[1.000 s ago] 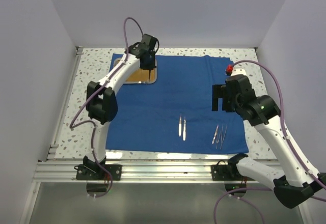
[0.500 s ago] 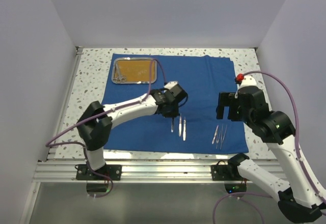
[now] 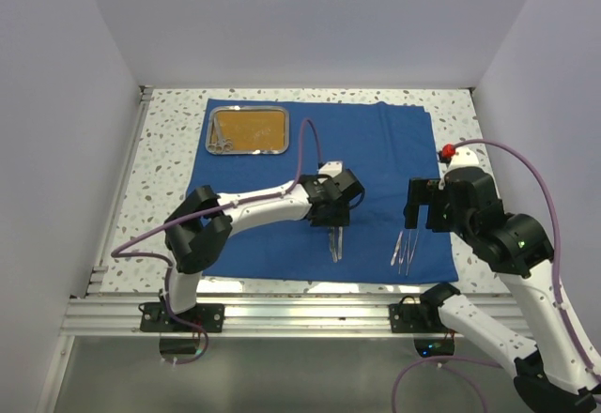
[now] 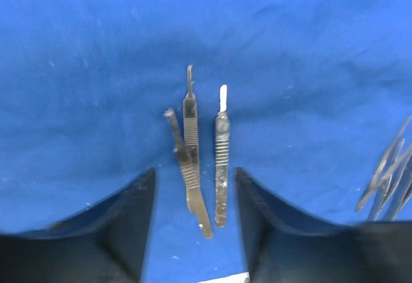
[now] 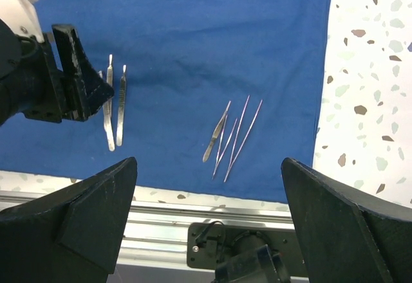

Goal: Open and lay out the surgical kit
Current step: Place the medical item in the surgical kit, then pick up the medical item from the container.

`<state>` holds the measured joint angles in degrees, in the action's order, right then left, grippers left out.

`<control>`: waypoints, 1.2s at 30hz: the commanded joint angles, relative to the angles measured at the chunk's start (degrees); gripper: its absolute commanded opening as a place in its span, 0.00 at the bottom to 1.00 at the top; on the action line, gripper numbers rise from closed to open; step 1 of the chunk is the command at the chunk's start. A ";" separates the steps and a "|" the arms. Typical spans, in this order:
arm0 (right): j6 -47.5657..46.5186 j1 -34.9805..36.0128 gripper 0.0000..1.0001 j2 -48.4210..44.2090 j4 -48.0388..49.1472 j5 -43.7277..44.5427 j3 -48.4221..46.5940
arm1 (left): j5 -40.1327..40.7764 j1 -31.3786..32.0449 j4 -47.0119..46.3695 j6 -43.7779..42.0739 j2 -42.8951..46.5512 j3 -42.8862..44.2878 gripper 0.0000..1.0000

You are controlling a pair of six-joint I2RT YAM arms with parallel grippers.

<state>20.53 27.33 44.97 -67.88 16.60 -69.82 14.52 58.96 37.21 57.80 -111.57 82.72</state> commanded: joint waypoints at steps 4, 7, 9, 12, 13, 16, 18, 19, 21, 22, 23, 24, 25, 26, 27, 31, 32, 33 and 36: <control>-1.20 0.09 0.99 0.29 0.11 1.32 -0.40 | 9.20 -0.86 9.79 -4.70 4.51 12.54 0.65; -1.20 0.00 0.99 0.90 0.55 2.29 -0.40 | 9.91 -5.94 13.24 -11.37 7.23 16.59 0.65; -1.11 0.09 0.99 1.61 1.16 3.09 -0.58 | 9.65 -13.38 13.24 -17.08 9.16 17.21 0.64; -0.94 0.09 0.99 2.84 2.04 3.70 -0.93 | 7.54 -25.32 11.13 -25.18 8.05 18.70 0.62; -0.67 0.09 0.99 3.36 2.22 3.96 -1.19 | 7.28 -28.26 10.95 -27.02 6.90 19.93 0.61; 0.29 0.09 0.99 5.47 2.57 4.49 -2.07 | 7.10 -36.88 11.04 -32.83 0.23 27.21 0.60; 0.73 0.09 0.99 6.96 2.75 4.84 -3.04 | 6.49 -41.19 10.95 -35.64 -5.64 33.45 0.59; 1.17 0.09 0.99 7.67 2.75 5.02 -3.30 | 6.22 -42.42 11.04 -36.17 -7.68 35.91 0.59; 1.35 0.18 0.98 8.90 2.58 5.46 -4.35 | 5.00 -45.23 11.13 -37.32 -13.20 42.40 0.59; 1.52 0.09 0.98 10.04 2.40 6.07 -4.88 | 4.55 -46.03 10.95 -37.50 -15.06 44.44 0.59; 1.61 0.09 0.98 10.74 2.22 6.34 -5.84 | 3.94 -46.74 11.04 -37.67 -16.73 46.37 0.59; 1.53 0.18 0.98 11.27 1.96 6.77 -6.37 | 3.06 -48.05 10.95 -37.67 -19.71 49.53 0.59; 1.35 0.09 0.98 12.32 1.87 7.65 -6.81 | 2.79 -48.67 10.78 -37.76 -20.87 50.69 0.59; 1.26 0.09 0.99 12.86 1.78 7.92 -7.78 | 2.53 -49.63 9.91 -37.85 -21.84 51.66 0.59; 1.26 0.09 0.99 13.30 1.52 8.53 -8.22 | 2.18 -50.08 9.29 -37.85 -22.89 51.49 0.59; 1.00 0.09 0.98 15.85 1.43 9.77 -9.89 | 0.95 -52.54 5.86 -37.76 -24.31 49.47 0.59; 1.00 0.09 0.98 16.72 1.52 10.03 -10.07 | 0.60 -53.24 5.59 -37.76 -24.75 49.56 0.59; 1.00 0.09 0.98 16.90 1.78 10.03 -10.07 | 0.33 -53.51 5.50 -37.76 -25.36 49.64 0.59; 1.26 0.09 0.98 18.22 2.31 10.12 -10.16 | -0.02 -53.95 4.54 -38.38 -26.50 49.56 0.59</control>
<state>21.10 27.35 62.22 -66.72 24.75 -77.95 15.66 6.02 45.56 21.32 -137.51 130.61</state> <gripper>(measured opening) 0.985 0.594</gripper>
